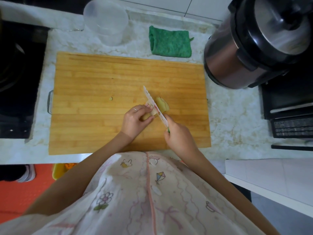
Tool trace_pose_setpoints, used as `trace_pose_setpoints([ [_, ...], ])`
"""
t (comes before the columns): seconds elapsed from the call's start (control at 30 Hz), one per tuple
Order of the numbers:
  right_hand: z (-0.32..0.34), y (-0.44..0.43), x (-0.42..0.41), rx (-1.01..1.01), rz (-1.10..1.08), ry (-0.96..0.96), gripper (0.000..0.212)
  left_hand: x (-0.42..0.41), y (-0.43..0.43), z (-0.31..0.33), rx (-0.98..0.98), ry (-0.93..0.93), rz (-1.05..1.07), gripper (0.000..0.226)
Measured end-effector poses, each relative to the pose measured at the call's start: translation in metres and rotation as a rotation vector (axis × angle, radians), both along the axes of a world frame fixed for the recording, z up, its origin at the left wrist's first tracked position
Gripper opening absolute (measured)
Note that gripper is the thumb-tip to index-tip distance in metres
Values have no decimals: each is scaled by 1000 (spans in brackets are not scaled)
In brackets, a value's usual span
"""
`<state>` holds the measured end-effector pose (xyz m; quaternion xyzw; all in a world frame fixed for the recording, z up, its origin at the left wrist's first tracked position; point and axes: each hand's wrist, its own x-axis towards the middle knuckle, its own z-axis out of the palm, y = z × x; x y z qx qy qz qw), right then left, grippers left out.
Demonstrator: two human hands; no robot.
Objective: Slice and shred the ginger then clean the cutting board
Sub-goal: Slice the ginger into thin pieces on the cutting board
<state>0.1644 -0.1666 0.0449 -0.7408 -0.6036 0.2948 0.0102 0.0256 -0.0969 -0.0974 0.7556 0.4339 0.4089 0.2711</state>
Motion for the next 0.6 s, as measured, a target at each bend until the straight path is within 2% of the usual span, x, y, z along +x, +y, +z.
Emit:
trace_pose_setpoints([
  [0.47, -10, -3, -3, 36, -10, 23, 58, -1, -1, 2, -17, -16, -1, 25],
  [0.6, -14, -8, -10, 54, -25, -30, 58, -1, -1, 3, -8, -24, 2, 24],
])
